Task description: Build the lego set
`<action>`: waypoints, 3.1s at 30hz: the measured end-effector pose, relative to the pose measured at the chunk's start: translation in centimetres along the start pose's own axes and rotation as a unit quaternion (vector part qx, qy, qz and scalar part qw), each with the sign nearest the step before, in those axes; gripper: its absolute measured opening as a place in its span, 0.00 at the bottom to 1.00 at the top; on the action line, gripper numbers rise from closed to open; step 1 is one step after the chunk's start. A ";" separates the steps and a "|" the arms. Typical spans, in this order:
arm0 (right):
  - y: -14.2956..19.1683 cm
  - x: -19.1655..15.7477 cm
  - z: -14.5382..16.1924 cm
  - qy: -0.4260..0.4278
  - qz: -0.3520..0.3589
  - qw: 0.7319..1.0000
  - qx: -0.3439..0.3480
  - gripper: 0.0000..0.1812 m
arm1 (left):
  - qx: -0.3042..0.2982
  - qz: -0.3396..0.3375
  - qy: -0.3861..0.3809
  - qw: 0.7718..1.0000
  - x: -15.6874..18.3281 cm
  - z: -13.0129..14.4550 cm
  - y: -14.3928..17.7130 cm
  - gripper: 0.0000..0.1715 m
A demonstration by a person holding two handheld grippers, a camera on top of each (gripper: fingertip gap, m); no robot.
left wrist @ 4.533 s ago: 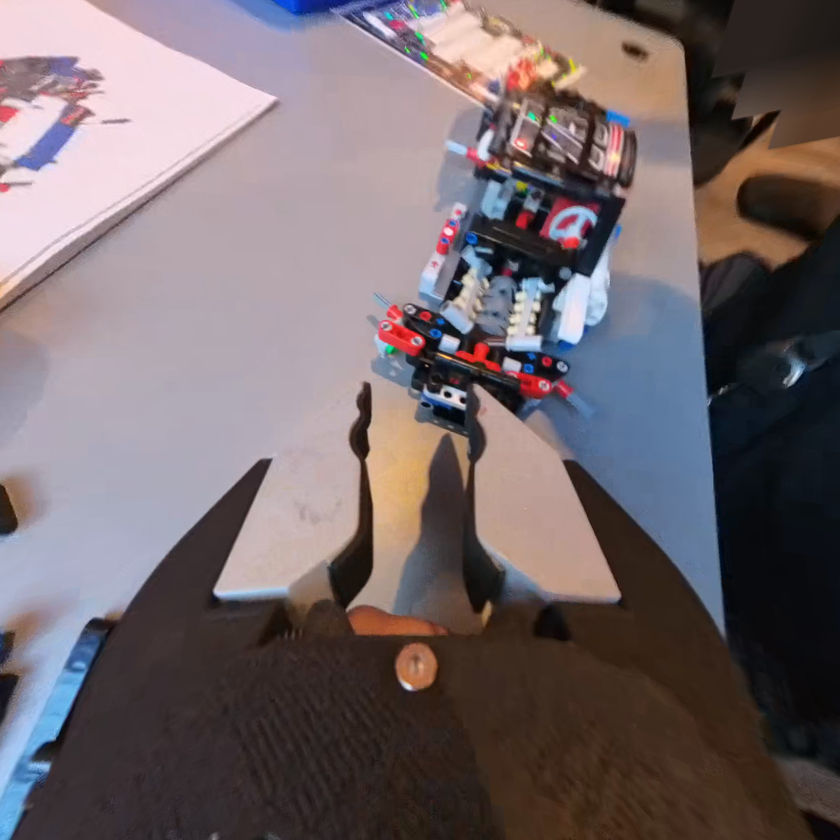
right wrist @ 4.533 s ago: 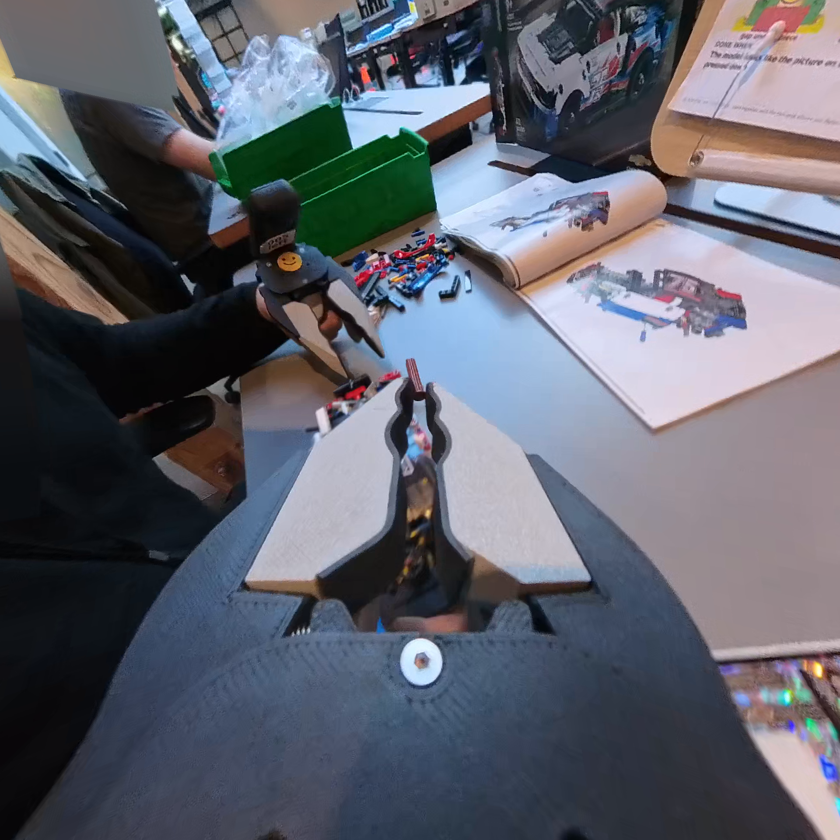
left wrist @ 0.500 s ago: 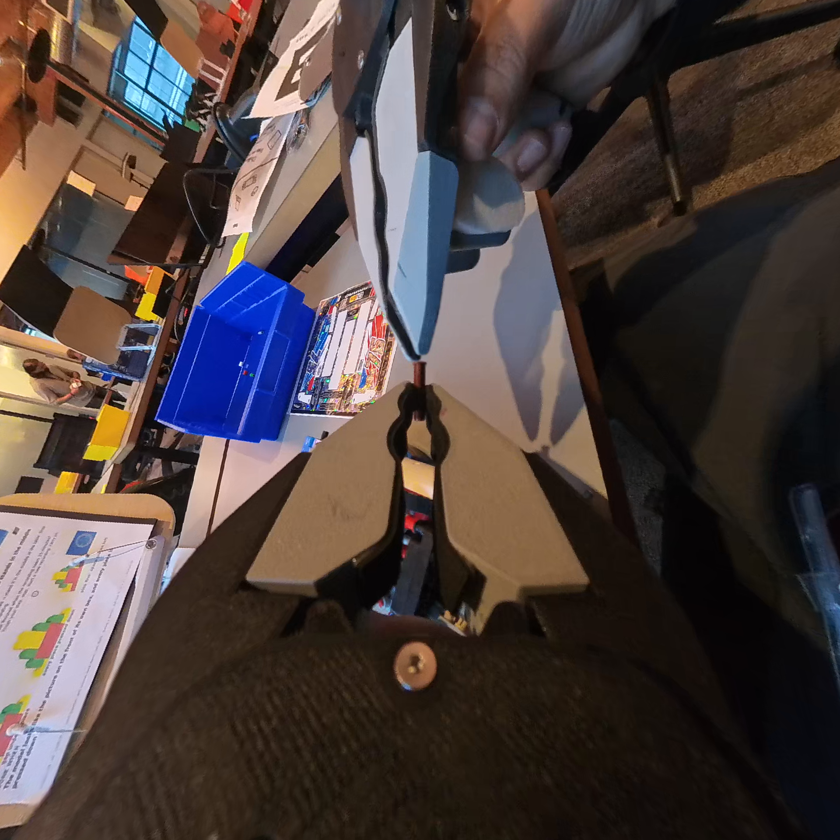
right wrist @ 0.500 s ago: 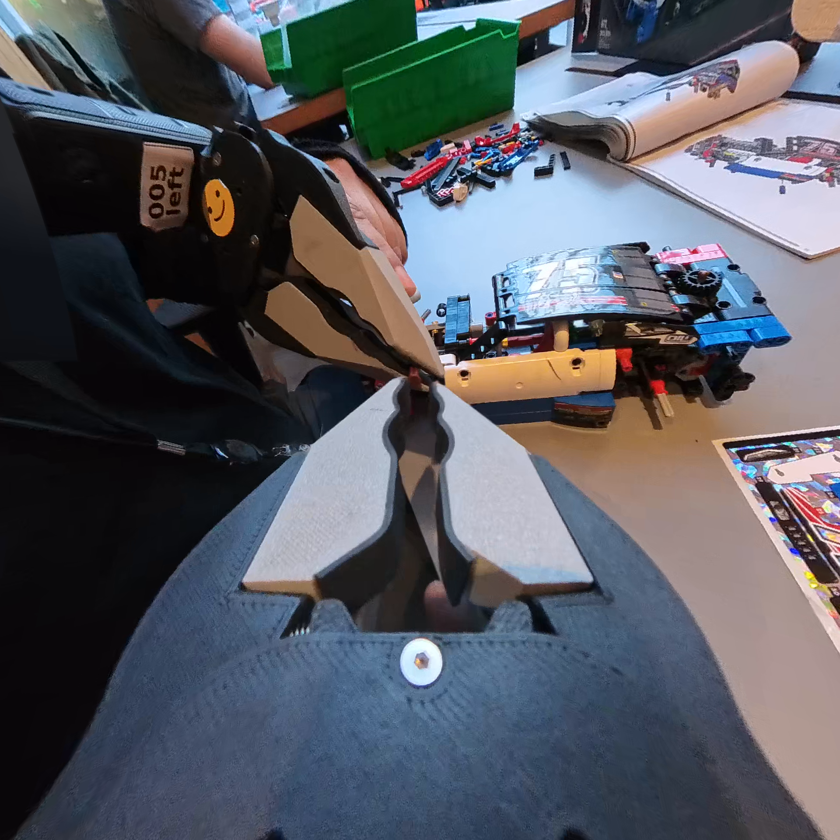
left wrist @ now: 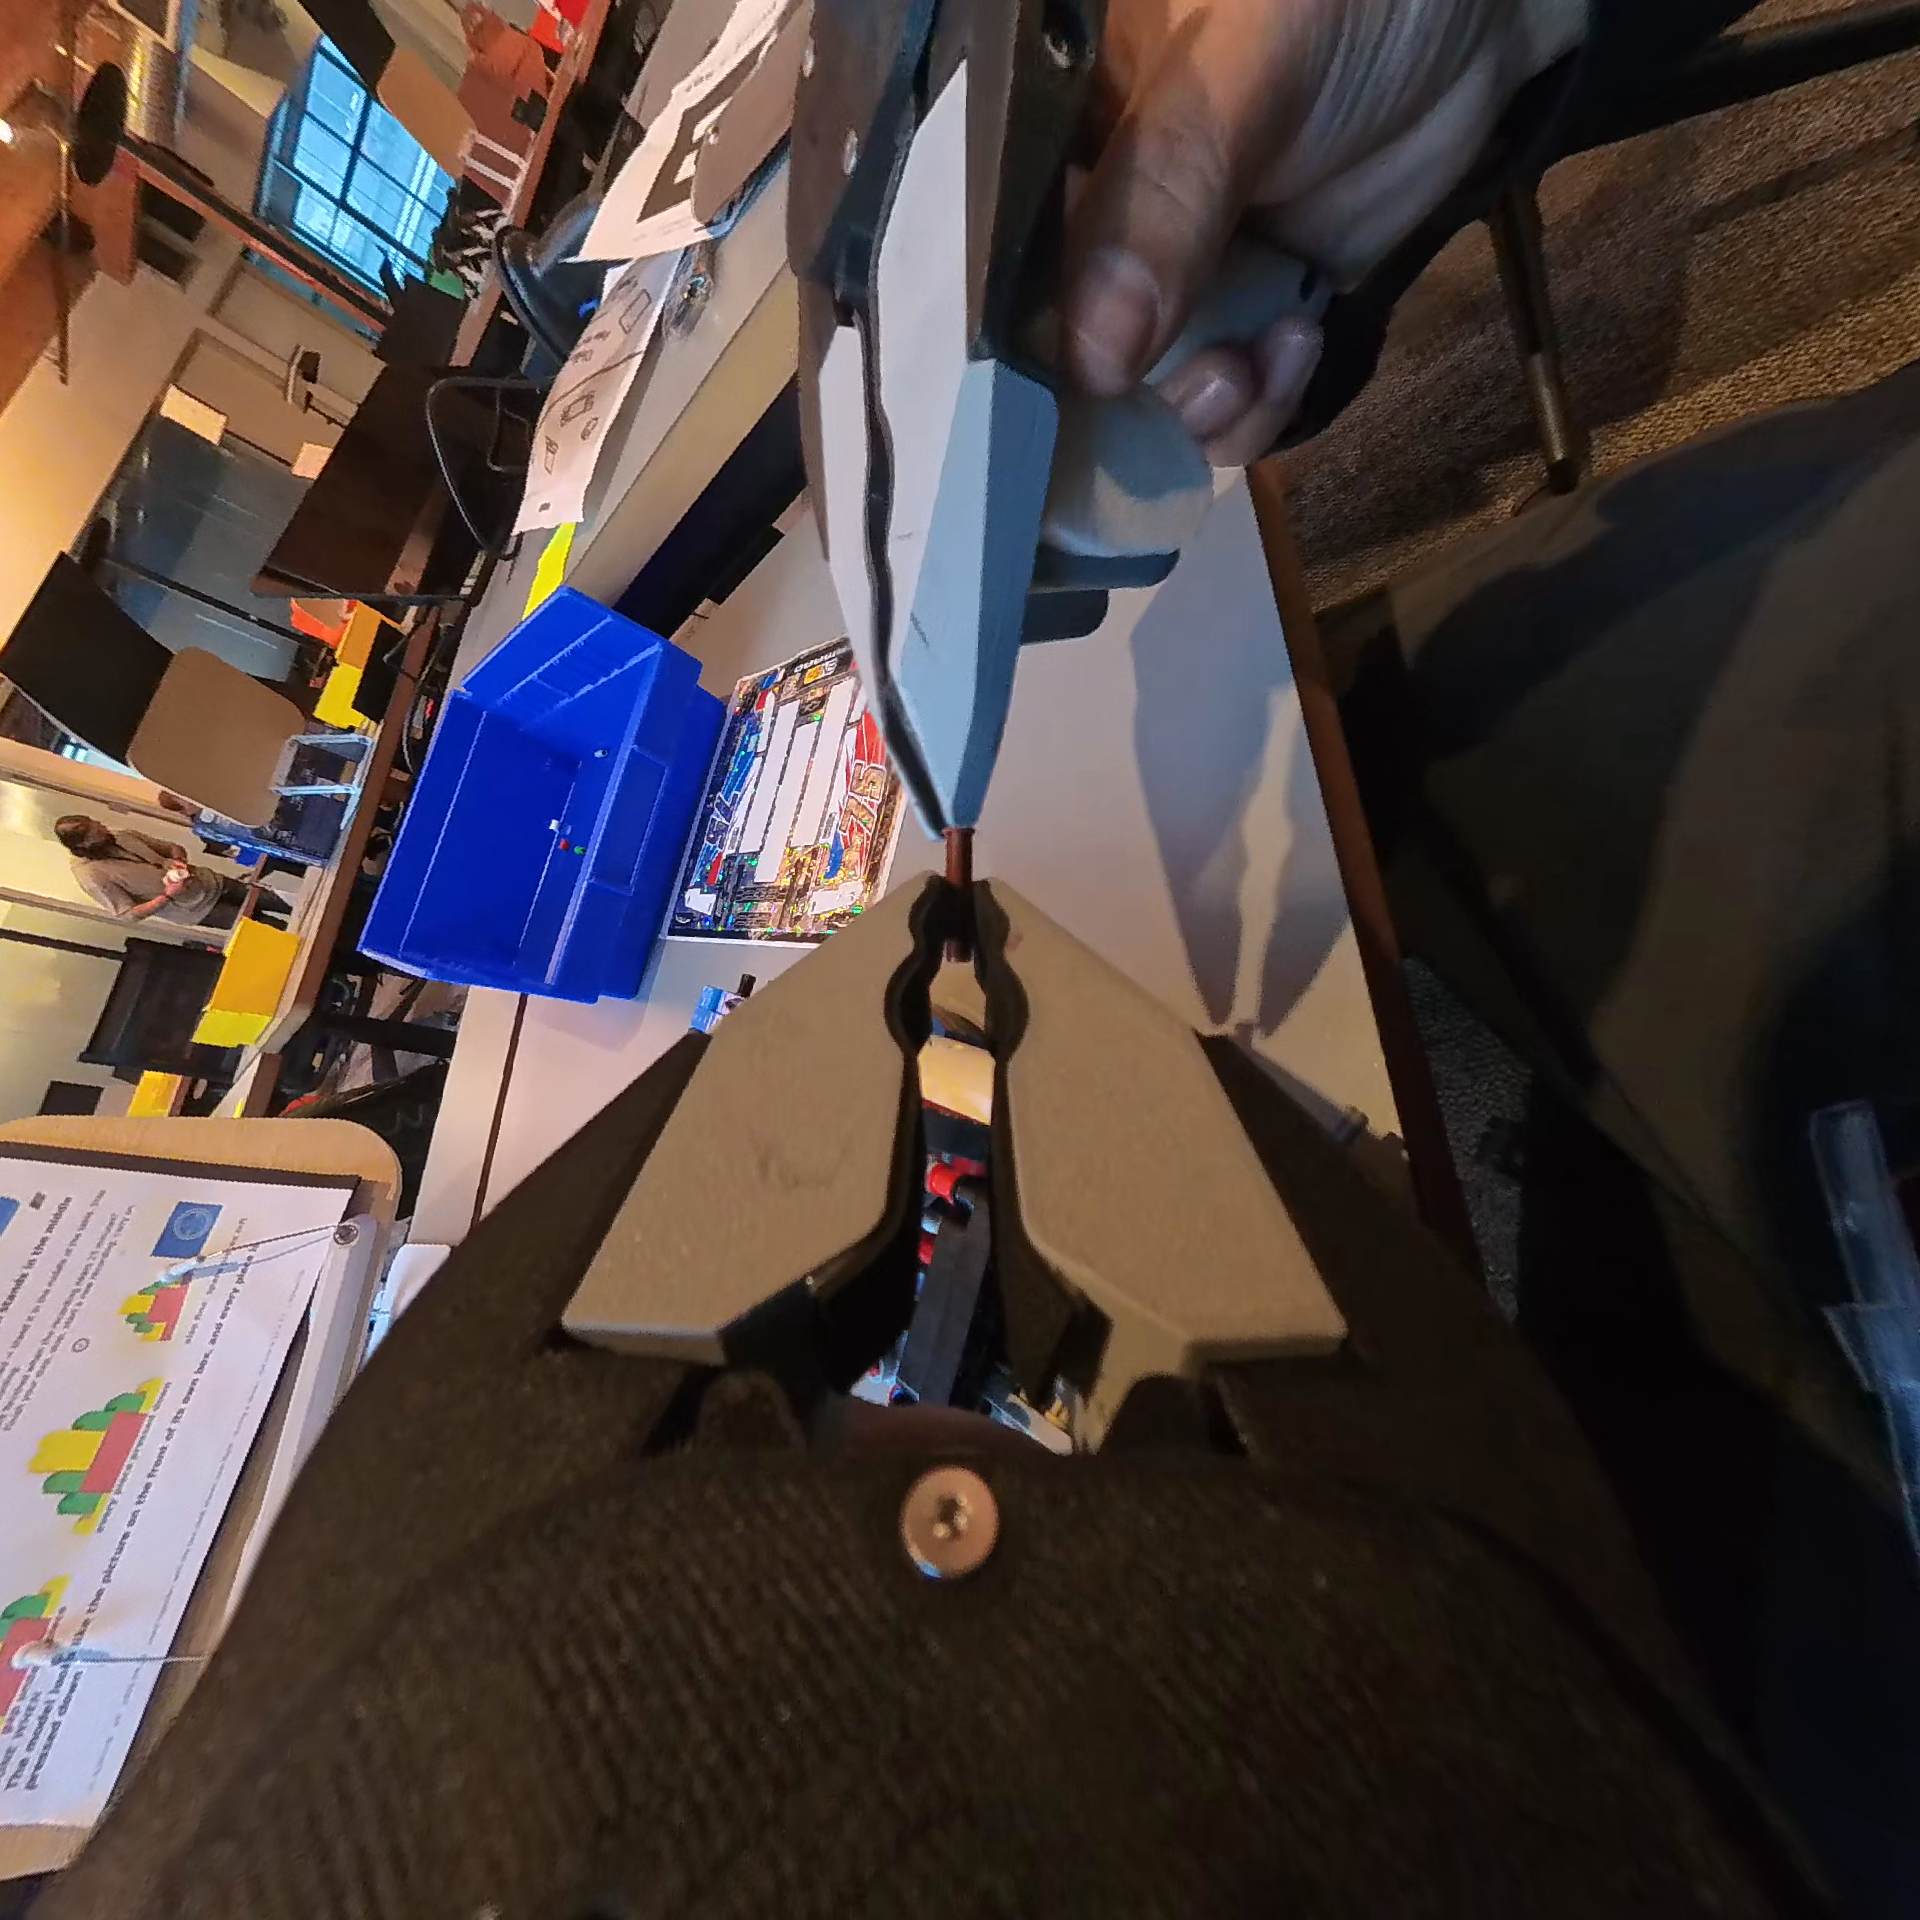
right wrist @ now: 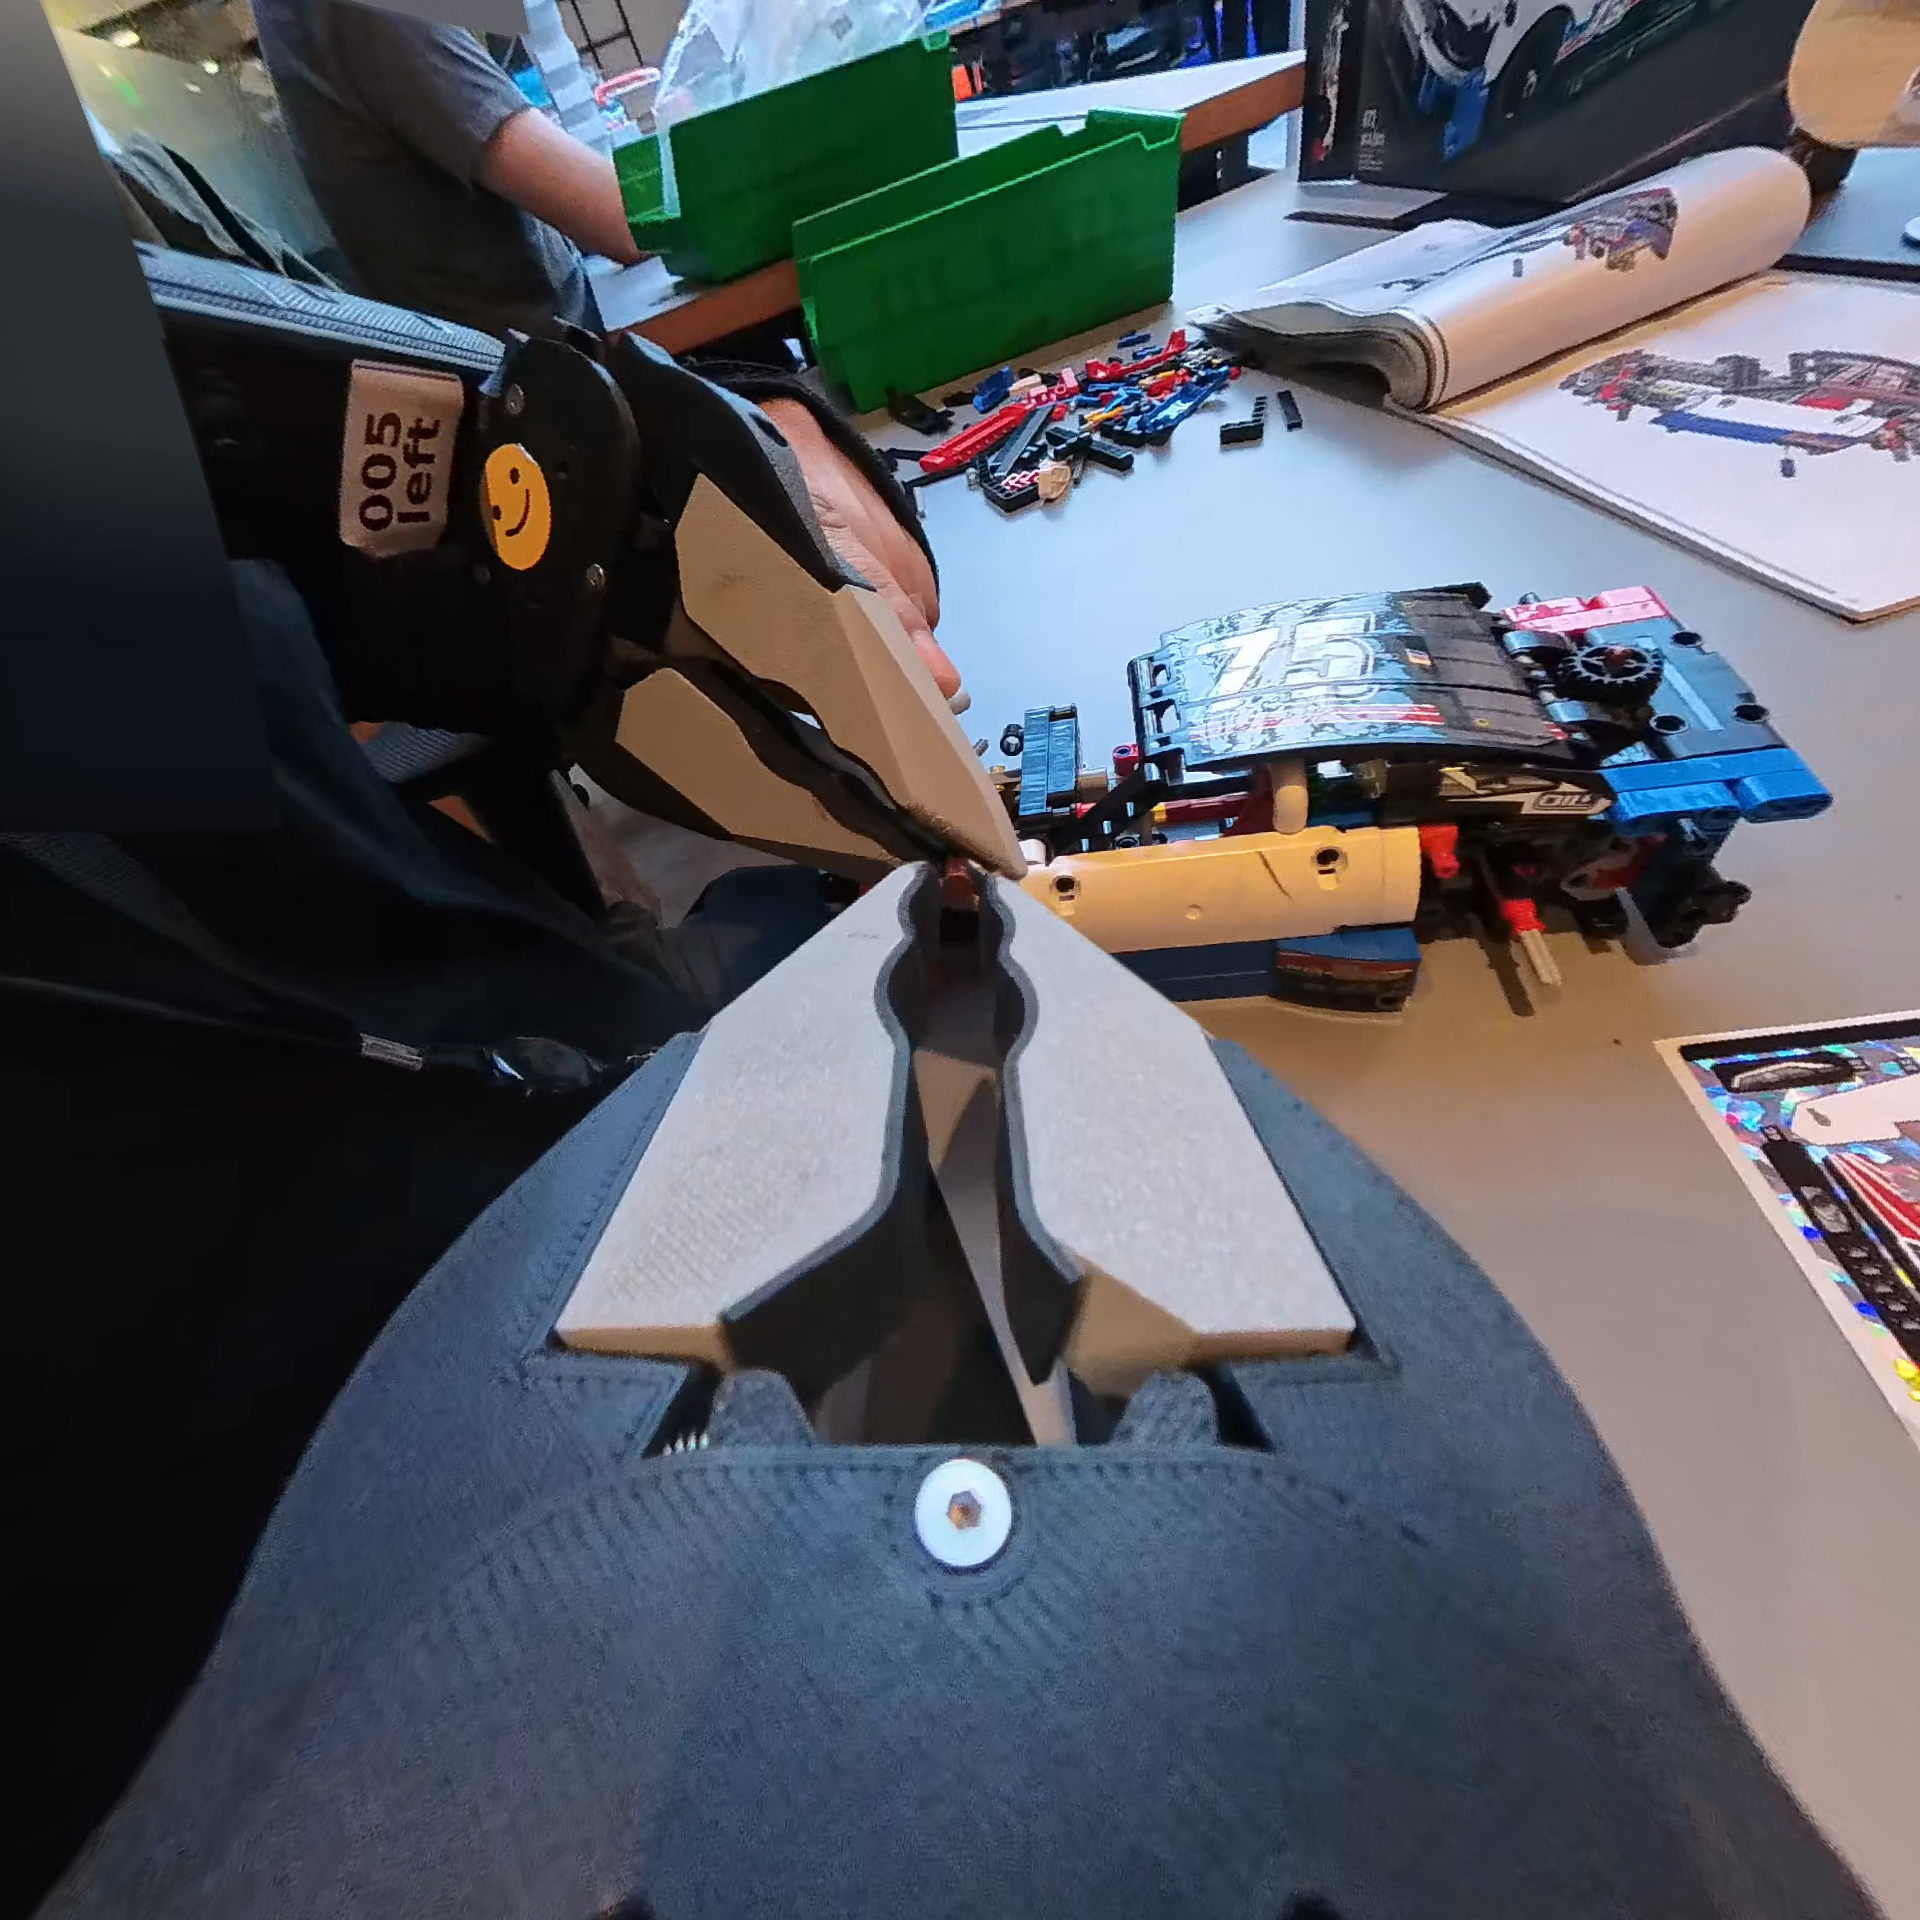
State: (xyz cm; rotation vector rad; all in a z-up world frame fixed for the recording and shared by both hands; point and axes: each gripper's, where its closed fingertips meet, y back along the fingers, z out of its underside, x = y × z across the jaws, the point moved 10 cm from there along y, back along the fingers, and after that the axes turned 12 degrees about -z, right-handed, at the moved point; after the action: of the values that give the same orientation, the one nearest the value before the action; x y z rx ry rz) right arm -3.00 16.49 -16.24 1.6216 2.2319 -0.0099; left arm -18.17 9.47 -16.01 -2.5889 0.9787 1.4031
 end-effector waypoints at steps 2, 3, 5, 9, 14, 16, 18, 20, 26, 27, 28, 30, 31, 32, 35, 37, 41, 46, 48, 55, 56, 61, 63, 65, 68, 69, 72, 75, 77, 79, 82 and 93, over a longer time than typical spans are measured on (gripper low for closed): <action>-0.1 0.0 0.0 0.001 0.002 1.000 -0.003 0.03 | 0.001 0.000 -0.001 1.000 0.0 0.0 0.0 0.01; -0.2 -0.1 0.0 0.003 0.004 1.000 -0.006 0.03 | 0.002 0.001 -0.001 1.000 0.1 -0.1 0.0 0.01; -0.4 -0.2 0.0 0.006 0.007 1.000 -0.015 0.02 | 0.002 0.001 -0.003 1.000 0.1 -0.1 0.0 0.01; -0.8 -0.2 0.2 0.012 0.014 0.999 -0.030 0.02 | 0.002 0.003 0.001 1.000 0.1 0.0 0.0 0.01; -1.1 -0.1 0.2 0.011 0.020 0.999 -0.024 0.02 | -0.003 0.004 0.011 1.000 -0.1 0.3 0.1 0.01; -1.1 -0.1 0.2 0.001 0.015 1.000 -0.017 0.02 | -0.004 0.008 0.016 1.000 -0.2 0.4 0.2 0.01; -1.1 -0.1 0.2 0.002 0.014 1.000 -0.014 0.02 | -0.008 0.008 0.015 1.000 -0.2 0.5 0.2 0.01; -1.0 -0.2 0.1 0.010 0.019 1.000 -0.020 0.02 | -0.006 0.008 0.012 1.000 -0.1 0.4 0.2 0.01; -1.1 -0.2 0.2 0.016 0.026 0.999 -0.023 0.02 | -0.005 0.009 0.018 1.000 0.0 0.5 0.1 0.01; -1.1 -0.2 0.2 0.014 0.025 0.999 -0.021 0.02 | -0.005 0.009 0.018 1.000 -0.1 0.6 0.1 0.01; -1.1 -0.2 0.2 0.010 0.023 1.000 -0.018 0.02 | -0.005 0.009 0.018 1.000 -0.1 0.6 0.1 0.01; -1.1 -0.1 0.2 0.007 0.018 1.000 -0.012 0.02 | -0.005 0.011 0.019 1.000 -0.1 0.6 0.2 0.01; -1.1 -0.1 0.2 0.009 0.018 1.000 -0.011 0.02 | -0.003 0.011 0.021 1.000 -0.1 0.6 0.2 0.01; -1.1 -0.2 0.2 0.011 0.018 1.000 -0.013 0.02 | -0.003 0.014 0.023 1.000 -0.1 0.6 0.2 0.01; -1.2 -0.2 0.2 0.018 0.024 0.999 -0.022 0.02 | -0.007 0.016 0.021 1.000 0.0 0.7 0.2 0.01; -1.3 -0.1 0.2 0.019 0.034 0.999 -0.021 0.01 | -0.014 0.015 0.026 0.999 0.0 0.8 0.2 0.01; -1.7 0.5 0.4 -0.011 0.067 0.997 0.022 0.01 | -0.047 -0.001 0.074 0.996 -1.7 1.7 0.6 0.10; -2.6 1.6 1.2 -0.082 0.100 0.988 0.081 0.01 | -0.108 -0.014 0.149 0.983 -4.5 4.4 1.4 0.17; -2.9 1.6 1.3 -0.085 0.103 0.987 0.088 0.01 | -0.126 -0.022 0.147 0.981 -5.0 5.2 1.5 0.19; -3.0 1.7 1.8 -0.083 0.120 0.985 0.094 0.01 | -0.132 -0.012 0.186 0.974 -5.2 6.3 1.2 0.25; -3.1 1.7 1.9 -0.084 0.120 0.985 0.094 0.01 | -0.132 -0.014 0.181 0.975 -5.2 6.3 1.2 0.25; -3.2 1.7 2.0 -0.081 0.124 0.985 0.090 0.01 | -0.121 -0.024 0.173 0.977 -5.0 6.1 1.5 0.22; -3.1 1.7 2.0 -0.080 0.125 0.985 0.092 0.01 | -0.115 -0.029 0.165 0.979 -5.0 6.0 1.6 0.20; -2.9 1.7 2.0 -0.080 0.123 0.985 0.095 0.01 | -0.109 -0.029 0.149 0.982 -5.1 5.6 1.8 0.16; -2.7 1.6 2.0 -0.079 0.118 0.985 0.098 0.01 | -0.107 -0.020 0.113 0.988 -5.1 5.0 1.8 0.13; -2.7 1.5 2.0 -0.078 0.115 0.985 0.098 0.01 | -0.108 -0.016 0.101 0.989 -5.1 4.9 1.8 0.13; -2.6 1.4 2.2 -0.078 0.110 0.986 0.095 0.01 | -0.108 0.004 0.061 0.992 -4.9 4.6 1.5 0.10; -2.5 1.4 2.2 -0.078 0.109 0.986 0.095 0.01 | -0.108 0.020 0.028 0.994 -4.8 4.3 1.2 0.08; -2.4 1.5 2.0 -0.076 0.110 0.986 0.098 0.01 | -0.108 0.032 0.012 0.994 -4.7 4.2 1.0 0.08; -2.4 1.7 1.9 -0.075 0.112 0.986 0.098 0.01 | -0.107 0.042 -0.001 0.993 -4.6 4.2 0.8 0.07; -2.5 1.9 1.9 -0.078 0.111 0.986 0.094 0.01 | -0.108 0.051 -0.018 0.993 -4.5 4.3 0.5 0.06; -2.6 3.2 1.7 -0.089 0.108 0.987 0.080 0.02 | -0.099 0.070 -0.105 0.987 -4.0 4.4 -0.5 0.05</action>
State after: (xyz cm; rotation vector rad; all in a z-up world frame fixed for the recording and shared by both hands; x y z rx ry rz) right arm -5.70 18.16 -19.33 1.8608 1.9551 -0.2731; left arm -22.73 13.36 -15.66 -2.4725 1.0564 1.8546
